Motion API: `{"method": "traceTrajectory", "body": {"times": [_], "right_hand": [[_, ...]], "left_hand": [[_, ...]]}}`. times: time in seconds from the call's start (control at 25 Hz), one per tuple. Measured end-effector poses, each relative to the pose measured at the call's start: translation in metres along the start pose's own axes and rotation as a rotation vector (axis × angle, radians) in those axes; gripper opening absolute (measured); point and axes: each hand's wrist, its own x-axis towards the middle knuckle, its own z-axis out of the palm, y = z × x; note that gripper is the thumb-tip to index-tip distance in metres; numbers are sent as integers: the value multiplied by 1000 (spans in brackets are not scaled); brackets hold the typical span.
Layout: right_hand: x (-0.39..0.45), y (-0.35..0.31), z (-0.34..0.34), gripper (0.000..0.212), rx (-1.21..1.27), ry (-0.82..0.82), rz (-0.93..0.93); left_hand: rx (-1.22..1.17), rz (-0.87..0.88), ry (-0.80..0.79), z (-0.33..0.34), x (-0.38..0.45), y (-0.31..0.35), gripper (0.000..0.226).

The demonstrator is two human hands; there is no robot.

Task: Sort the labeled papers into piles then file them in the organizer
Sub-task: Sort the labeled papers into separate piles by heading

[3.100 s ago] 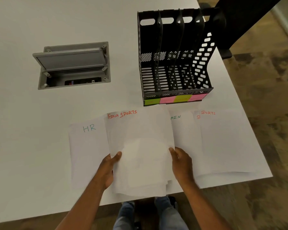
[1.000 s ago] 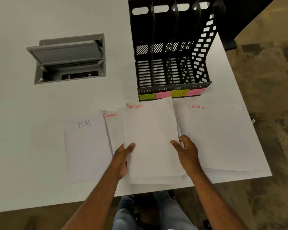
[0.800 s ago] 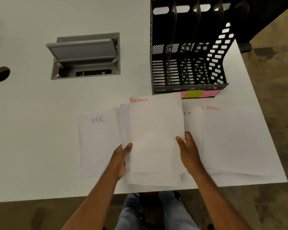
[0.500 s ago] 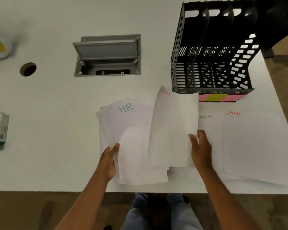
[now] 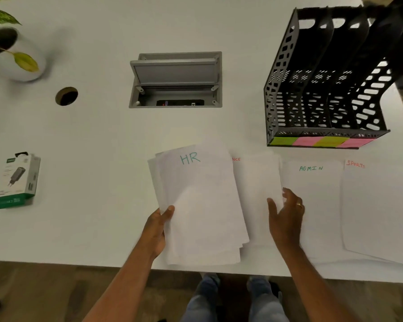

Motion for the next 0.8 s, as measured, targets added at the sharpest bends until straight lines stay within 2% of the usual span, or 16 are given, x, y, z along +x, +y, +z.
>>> {"method": "traceTrajectory", "body": {"times": [0.08, 0.12, 0.2, 0.24, 0.32, 0.4, 0.56, 0.8], "right_hand": [[-8, -28, 2, 28, 318, -161, 108], [-13, -40, 6, 31, 381, -272, 151], [-24, -54, 14, 39, 319, -415, 167], [-28, -55, 18, 36, 266, -406, 158], [-29, -51, 16, 25, 215, -287, 158], [-26, -41, 5, 28, 199, -183, 139], [-6, -12, -34, 19, 217, -29, 136], [26, 24, -72, 26, 231, 157, 172]], "left_hand": [[12, -14, -31, 4, 0, -4, 38], [19, -20, -45, 7, 1, -7, 39], [28, -22, -61, 13, 2, -11, 39], [26, -22, -71, 17, 3, -12, 38], [14, -29, -99, 24, 4, -12, 34], [17, -41, -116, 36, 5, -11, 35], [41, -48, -141, 70, 7, -10, 40], [-41, -124, -75, 104, 2, -12, 42]]}}
